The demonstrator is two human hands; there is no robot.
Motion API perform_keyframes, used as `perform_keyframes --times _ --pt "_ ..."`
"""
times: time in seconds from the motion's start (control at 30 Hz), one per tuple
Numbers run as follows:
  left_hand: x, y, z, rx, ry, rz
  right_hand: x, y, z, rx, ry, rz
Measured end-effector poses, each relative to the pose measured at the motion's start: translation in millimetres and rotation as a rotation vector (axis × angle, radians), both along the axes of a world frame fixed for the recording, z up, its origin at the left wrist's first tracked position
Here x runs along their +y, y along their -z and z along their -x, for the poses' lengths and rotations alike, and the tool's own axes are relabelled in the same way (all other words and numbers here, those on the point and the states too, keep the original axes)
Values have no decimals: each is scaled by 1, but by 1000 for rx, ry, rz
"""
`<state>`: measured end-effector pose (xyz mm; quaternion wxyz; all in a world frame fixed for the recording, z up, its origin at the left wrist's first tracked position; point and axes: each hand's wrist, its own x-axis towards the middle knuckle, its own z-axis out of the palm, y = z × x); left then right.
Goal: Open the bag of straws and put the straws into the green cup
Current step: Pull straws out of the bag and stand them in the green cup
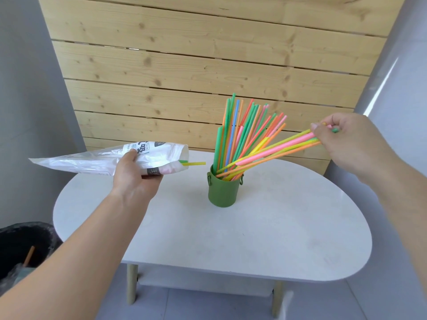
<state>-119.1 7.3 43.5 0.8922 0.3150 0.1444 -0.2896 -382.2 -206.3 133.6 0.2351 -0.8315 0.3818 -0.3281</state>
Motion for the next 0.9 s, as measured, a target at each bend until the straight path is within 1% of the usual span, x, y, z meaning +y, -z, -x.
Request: perform_keyframes --times 0.17,0.4,0.67,0.8,0.9 --pt "1 0 0 -1 0 -10 9 -3 -19 139 -31 131" --pt "5 1 -3 -16 -10 -28 18 -4 -63 187 -54 227" --pt "10 6 -11 -28 -16 -38 14 6 -94 206 -10 274" --pt "11 6 -13 -9 -10 -30 18 10 -98 173 -17 286" --pt "11 6 -11 -16 -7 -29 21 14 -99 98 24 272"
